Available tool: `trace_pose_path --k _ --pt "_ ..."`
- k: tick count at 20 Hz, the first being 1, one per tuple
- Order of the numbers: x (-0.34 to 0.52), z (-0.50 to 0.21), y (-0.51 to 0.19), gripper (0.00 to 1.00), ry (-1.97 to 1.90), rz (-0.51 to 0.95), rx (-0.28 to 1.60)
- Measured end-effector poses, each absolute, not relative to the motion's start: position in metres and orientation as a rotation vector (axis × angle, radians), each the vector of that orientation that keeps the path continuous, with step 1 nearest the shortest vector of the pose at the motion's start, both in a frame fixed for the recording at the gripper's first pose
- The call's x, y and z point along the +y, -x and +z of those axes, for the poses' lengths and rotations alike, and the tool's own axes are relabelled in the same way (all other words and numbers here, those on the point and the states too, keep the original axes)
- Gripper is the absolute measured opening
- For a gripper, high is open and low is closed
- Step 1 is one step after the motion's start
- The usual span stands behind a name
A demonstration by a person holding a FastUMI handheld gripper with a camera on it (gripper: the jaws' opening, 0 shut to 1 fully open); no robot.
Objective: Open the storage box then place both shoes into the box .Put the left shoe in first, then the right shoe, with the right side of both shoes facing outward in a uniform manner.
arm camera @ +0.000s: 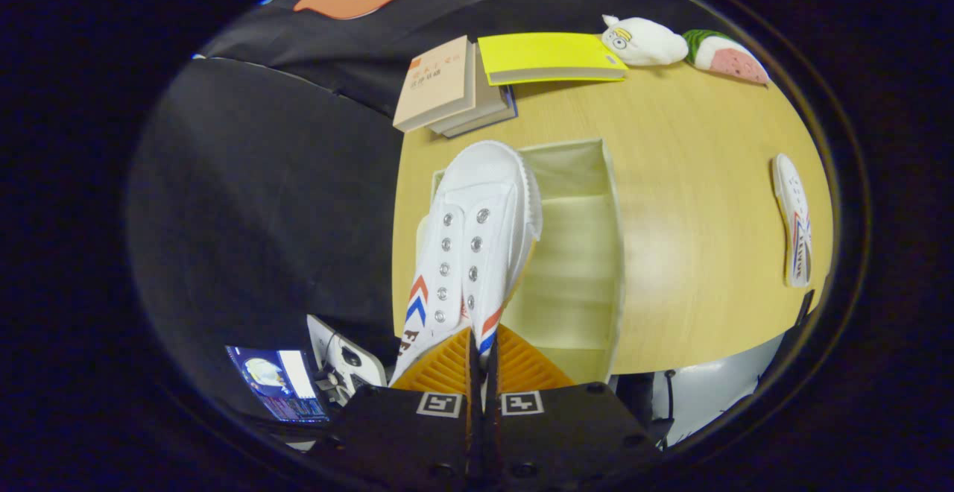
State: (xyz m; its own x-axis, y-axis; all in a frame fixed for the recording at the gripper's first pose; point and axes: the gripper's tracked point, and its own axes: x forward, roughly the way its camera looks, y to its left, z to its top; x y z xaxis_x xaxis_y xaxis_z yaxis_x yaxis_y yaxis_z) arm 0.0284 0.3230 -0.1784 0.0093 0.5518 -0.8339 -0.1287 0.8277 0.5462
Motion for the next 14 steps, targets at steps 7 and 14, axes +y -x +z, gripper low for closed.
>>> trace_pose_path --k 7,14 --pt "0.340 -0.225 -0.031 0.05 -0.349 0.509 1.562" --pt "0.365 -0.248 -0.034 0.07 -0.340 0.472 1.563"
